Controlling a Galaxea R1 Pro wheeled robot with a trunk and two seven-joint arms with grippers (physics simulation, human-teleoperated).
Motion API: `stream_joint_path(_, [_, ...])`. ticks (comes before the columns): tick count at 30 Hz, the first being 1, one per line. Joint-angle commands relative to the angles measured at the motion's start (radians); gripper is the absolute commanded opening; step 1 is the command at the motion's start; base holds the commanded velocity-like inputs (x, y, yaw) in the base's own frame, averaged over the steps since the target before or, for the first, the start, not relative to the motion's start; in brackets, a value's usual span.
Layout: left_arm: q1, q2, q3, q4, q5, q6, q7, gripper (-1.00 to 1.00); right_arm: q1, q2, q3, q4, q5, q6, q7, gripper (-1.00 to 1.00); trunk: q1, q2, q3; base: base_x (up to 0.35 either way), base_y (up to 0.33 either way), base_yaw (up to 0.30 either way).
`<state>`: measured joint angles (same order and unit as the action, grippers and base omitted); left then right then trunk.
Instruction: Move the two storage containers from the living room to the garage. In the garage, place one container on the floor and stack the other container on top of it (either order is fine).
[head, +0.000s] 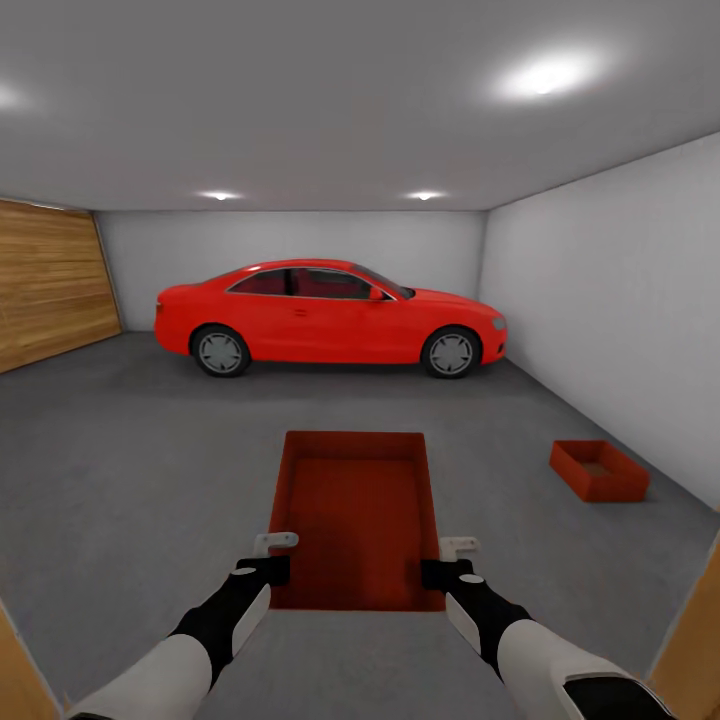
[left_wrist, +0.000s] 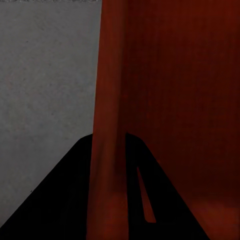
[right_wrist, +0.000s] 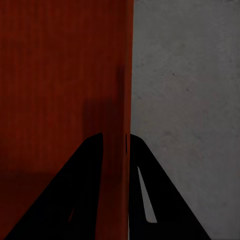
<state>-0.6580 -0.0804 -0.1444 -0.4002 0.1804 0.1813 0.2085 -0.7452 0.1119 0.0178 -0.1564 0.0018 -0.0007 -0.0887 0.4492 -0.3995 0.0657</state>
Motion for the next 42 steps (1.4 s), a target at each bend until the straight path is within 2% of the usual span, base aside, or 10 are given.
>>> stream_joint_path(1, [0.0, 0.001, 0.003, 0.0, 0.009, 0.006, 0.008, -1.0, 0.0, 0.0, -0.013, -0.003, 0.012, -0.001, -0.009, -1.0, 0.001, -0.001, 0.0, 0.322, 0.0, 0.0])
stream_joint_path(13, [0.0, 0.001, 0.003, 0.0, 0.008, 0.006, 0.008, -1.0, 0.0, 0.0, -0.013, -0.003, 0.012, -0.001, -0.009, -1.0, 0.001, -0.001, 0.0, 0.306, 0.0, 0.0])
stream_joint_path(32, [0.0, 0.001, 0.003, -0.001, 0.009, 0.006, 0.008, -1.0, 0.0, 0.0, -0.013, -0.003, 0.013, -0.001, -0.009, -1.0, 0.001, -0.001, 0.0, 0.031, 0.012, 0.0])
stream_joint_path(42, [0.0, 0.002, 0.003, 0.0, 0.01, 0.006, 0.008, -1.0, 0.0, 0.001, -0.013, -0.003, 0.014, -0.001, -0.009, -1.0, 0.001, -0.001, 0.0, 0.265, 0.0, 0.0])
